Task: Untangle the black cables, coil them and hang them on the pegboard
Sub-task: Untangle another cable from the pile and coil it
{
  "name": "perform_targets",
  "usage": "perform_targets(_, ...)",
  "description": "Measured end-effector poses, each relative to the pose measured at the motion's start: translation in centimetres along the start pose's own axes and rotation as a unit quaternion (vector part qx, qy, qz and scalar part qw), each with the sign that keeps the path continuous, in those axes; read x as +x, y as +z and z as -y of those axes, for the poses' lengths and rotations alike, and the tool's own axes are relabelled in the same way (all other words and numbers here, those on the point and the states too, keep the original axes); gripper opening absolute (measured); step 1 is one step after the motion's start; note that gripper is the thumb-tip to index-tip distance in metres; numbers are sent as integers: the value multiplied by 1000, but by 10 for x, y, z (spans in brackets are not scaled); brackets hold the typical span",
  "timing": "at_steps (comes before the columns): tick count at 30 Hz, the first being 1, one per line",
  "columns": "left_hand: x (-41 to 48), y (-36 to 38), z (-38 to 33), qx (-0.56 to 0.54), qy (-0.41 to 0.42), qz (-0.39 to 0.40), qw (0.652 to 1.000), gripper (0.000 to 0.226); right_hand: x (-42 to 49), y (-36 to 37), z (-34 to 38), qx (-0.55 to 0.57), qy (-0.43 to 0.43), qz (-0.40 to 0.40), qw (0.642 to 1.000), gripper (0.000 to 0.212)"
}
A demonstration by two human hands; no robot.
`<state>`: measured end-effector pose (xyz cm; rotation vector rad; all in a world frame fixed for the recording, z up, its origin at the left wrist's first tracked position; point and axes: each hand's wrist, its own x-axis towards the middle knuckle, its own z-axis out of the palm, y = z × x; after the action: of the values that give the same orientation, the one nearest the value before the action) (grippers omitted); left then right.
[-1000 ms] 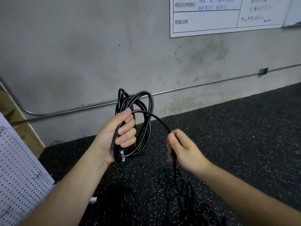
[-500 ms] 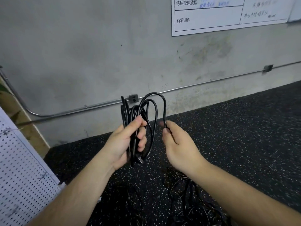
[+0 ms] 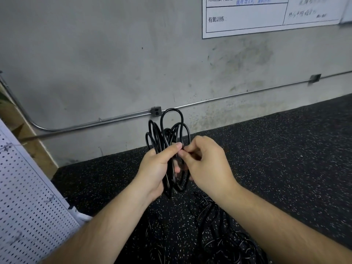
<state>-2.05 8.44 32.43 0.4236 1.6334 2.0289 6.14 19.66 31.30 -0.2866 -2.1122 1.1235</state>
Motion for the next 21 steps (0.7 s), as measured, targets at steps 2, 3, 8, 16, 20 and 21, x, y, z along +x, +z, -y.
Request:
perform_targets(2,3,-1,0,-12,4,-9,1000,14,-2,2,-2,-2,-5,40,999,18)
perform_targets(3,5,-3,-1,-6,10,-8,1000,11,-4,2,-4,5,-6,58,998,16)
perform_targets(8,13,-10,-10,-24,42,-11,999,14,-14,0,-14,36,-1,135,990,21)
perform_targets(16,31,-28,-26,-39,103,-82,991,10,-36,-1,-33,-64,-28,222,973,18)
perform_targets(20,31,-28,-18,88,104,-109,985,20,-34,-8,-30,-158,-54,180,969,22)
perform_targets(21,30,-28,-18,103,106,-107,983,21,-33,-9,-28,-173,-44,169,969,22)
